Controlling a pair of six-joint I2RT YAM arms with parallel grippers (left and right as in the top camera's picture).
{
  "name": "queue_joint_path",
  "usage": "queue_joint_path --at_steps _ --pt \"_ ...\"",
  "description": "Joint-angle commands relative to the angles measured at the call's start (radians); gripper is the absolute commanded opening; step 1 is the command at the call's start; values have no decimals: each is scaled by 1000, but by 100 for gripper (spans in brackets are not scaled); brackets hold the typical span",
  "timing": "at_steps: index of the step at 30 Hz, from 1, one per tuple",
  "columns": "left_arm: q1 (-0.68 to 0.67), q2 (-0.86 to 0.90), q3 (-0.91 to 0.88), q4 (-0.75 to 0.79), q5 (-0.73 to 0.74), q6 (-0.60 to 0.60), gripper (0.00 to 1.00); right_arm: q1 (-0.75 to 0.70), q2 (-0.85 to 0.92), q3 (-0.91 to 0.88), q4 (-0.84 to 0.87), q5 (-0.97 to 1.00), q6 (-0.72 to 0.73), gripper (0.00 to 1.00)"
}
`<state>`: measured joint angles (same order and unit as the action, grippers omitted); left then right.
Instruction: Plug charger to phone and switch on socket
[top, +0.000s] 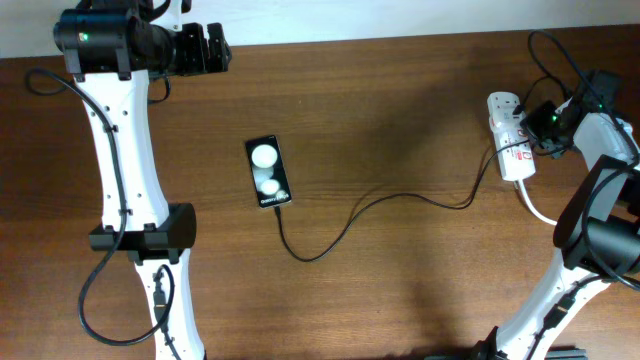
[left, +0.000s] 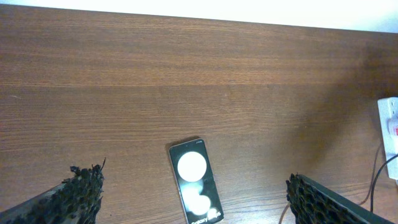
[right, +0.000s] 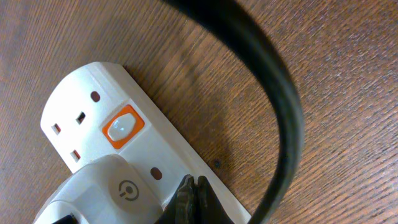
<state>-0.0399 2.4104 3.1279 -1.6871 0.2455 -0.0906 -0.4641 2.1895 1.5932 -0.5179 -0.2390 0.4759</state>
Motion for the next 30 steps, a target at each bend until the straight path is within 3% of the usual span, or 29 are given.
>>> queue_joint_path --at_steps 1,30 --pt "3 -22 9 -1 -7 2 99 7 28 13 -9 -20 8 4" --pt "3 -22 9 -1 -7 2 99 5 28 13 -58 -64 1 4"
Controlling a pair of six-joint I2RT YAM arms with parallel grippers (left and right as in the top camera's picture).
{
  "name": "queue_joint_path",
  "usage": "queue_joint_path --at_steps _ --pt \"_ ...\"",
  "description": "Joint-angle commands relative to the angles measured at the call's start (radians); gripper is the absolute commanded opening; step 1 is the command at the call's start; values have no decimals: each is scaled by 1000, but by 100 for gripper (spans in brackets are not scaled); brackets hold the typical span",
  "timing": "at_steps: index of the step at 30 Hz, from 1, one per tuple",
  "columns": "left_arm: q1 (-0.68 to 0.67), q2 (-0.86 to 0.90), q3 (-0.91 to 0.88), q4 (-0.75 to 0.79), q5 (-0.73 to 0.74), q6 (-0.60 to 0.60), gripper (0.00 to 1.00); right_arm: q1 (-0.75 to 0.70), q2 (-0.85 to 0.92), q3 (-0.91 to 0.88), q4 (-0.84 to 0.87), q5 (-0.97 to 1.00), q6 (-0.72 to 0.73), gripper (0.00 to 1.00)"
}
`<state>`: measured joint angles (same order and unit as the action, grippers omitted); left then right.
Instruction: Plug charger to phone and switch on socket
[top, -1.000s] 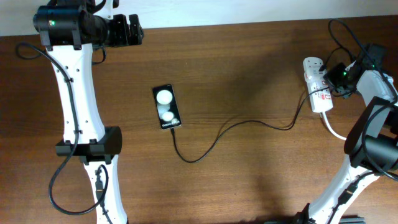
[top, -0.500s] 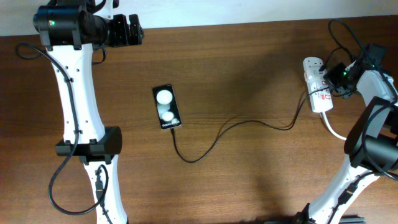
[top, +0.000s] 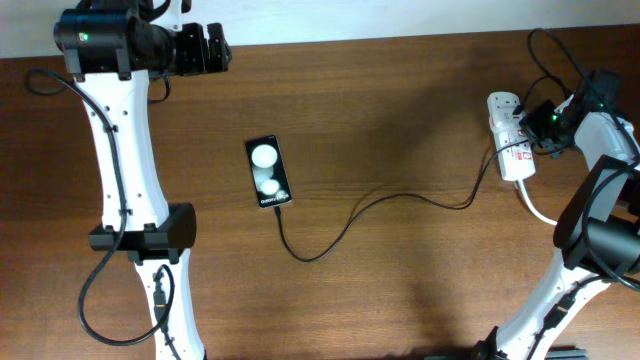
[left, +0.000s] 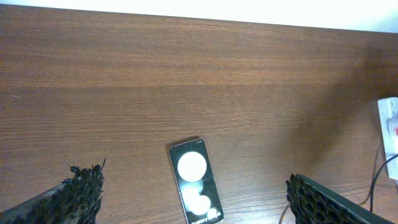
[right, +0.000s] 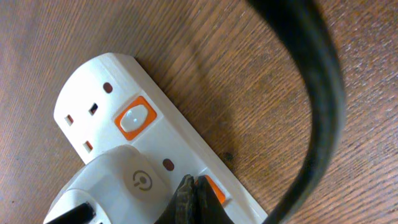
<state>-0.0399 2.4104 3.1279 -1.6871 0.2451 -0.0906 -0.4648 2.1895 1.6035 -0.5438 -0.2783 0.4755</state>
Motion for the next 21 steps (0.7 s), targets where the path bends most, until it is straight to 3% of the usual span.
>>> queue_joint_path --at_steps 1,21 --pt "3 -22 9 -1 -6 2 99 6 28 3 -36 -24 1 4" --pt "3 -22 9 -1 -6 2 99 40 28 3 -55 -25 -18 4"
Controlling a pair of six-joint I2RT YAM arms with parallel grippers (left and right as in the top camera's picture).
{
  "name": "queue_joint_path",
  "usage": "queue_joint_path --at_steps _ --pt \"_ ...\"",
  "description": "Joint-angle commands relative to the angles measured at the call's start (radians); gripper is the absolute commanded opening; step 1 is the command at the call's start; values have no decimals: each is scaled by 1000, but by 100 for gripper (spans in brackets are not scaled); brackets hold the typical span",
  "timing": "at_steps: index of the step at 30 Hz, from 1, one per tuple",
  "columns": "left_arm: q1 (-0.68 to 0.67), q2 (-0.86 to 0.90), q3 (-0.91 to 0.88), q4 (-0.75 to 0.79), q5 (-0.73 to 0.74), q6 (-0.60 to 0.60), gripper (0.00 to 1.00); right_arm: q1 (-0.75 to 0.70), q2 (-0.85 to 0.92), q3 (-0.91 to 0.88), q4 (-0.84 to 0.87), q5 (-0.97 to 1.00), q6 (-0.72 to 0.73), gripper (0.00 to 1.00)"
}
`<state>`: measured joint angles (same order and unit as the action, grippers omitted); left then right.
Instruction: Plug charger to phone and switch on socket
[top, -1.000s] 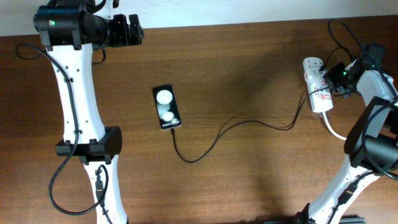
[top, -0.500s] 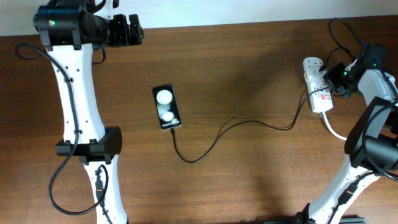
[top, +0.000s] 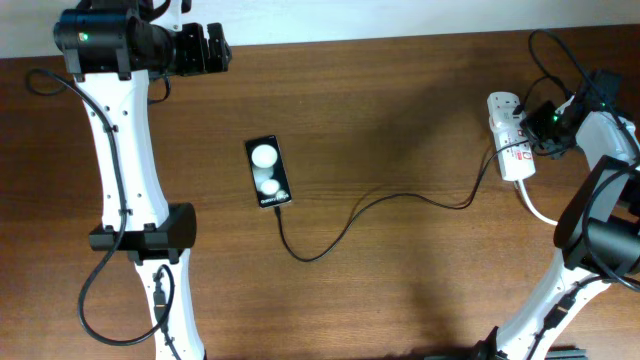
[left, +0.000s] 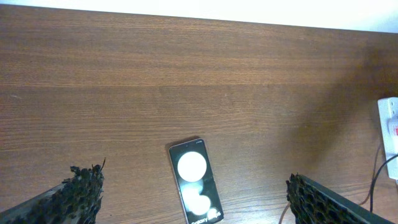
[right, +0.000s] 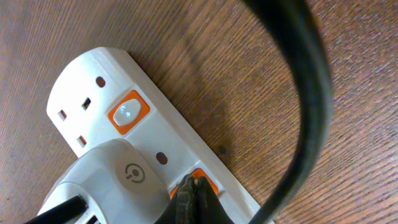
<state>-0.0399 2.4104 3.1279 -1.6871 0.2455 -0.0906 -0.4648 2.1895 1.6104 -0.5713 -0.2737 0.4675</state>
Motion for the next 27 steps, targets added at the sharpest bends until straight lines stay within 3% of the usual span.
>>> queue_joint_path --at_steps 1,19,27 --pt "3 -22 9 -1 -7 2 99 40 28 -4 -31 -29 -10 4" --pt "3 -22 9 -1 -7 2 99 63 27 -4 -68 2 -10 4" --pt "3 -22 9 -1 -7 2 99 -27 -37 76 -140 15 -33 4"
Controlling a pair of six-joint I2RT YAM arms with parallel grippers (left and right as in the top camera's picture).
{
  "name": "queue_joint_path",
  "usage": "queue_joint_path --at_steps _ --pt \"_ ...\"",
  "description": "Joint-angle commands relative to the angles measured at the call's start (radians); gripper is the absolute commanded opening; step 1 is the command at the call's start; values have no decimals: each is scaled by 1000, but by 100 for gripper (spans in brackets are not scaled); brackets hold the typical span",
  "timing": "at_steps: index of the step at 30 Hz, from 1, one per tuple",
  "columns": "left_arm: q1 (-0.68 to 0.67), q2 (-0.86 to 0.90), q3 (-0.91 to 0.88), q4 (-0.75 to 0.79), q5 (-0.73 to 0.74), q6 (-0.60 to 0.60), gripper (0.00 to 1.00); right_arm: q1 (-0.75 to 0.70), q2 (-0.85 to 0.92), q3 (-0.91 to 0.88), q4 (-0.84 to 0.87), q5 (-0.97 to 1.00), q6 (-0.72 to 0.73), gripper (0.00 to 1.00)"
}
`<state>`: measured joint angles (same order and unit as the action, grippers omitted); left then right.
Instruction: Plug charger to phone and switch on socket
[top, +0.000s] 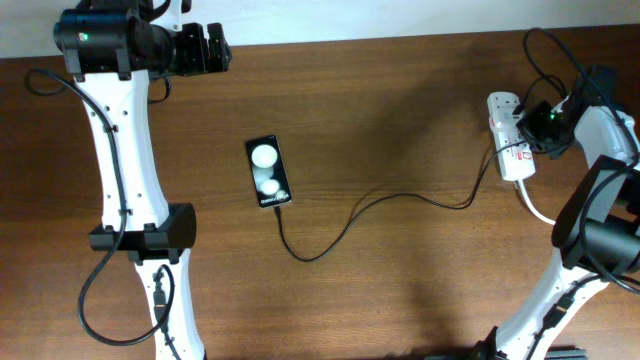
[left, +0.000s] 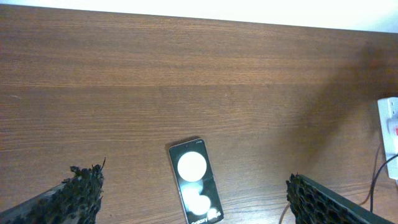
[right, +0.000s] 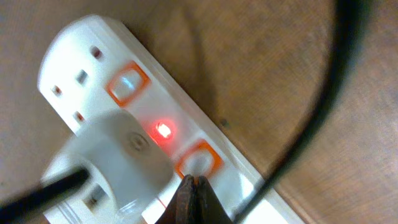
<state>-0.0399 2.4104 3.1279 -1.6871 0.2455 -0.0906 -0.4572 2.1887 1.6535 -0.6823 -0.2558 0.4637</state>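
A white power strip (top: 508, 136) lies at the table's right edge with a white charger plug (right: 118, 152) in it. A red light (right: 163, 129) glows beside the plug. My right gripper (right: 193, 184) is shut, its tips just below an orange-framed switch (right: 198, 161). A thin black cable (top: 380, 206) runs from the strip to the bottom of the black phone (top: 267, 172), which lies flat mid-table. My left gripper (top: 212, 50) sits at the far left back, its fingers (left: 81, 190) wide apart and empty, high above the phone (left: 194, 181).
A second orange switch (right: 128, 82) and an unused socket sit at the strip's far end. A thick black cable (right: 323, 106) loops across the right wrist view. The left arm's white links (top: 125, 170) stretch down the table's left side.
A red light has come on in the power strip beside the charger plug. My right gripper's shut tips sit a little lower from the orange switch. The left arm has not moved.
My right gripper stayed shut over the power strip throughout, its tips near the charger plug, then at the orange switch with no light showing. Now the strip's red light glows. The phone, cable and left arm kept their places.
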Motion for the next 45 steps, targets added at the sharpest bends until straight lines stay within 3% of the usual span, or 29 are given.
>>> queue_joint_path --at_steps 1,7,15,19,29,39,43,45 --pt "3 -22 9 -1 -7 2 99 -42 -58 46 -42 -10 -51 4" --pt "3 -22 9 -1 -7 2 99 -47 -183 76 -100 -35 -93 4" --pt "3 -22 9 -1 -7 2 99 -46 -354 76 -113 -286 -205 4" --pt "3 -22 9 -1 -7 2 99 -26 -427 76 -161 -321 -249 4" --pt "3 -22 9 -1 -7 2 99 125 -686 76 -299 -284 -356 4" --pt "3 -22 9 -1 -7 2 99 389 -932 76 -465 -45 -356 6" --pt "3 -22 9 -1 -7 2 99 424 -996 76 -602 -39 -355 38" --pt "3 -22 9 -1 -7 2 99 424 -1010 76 -658 -37 -356 70"
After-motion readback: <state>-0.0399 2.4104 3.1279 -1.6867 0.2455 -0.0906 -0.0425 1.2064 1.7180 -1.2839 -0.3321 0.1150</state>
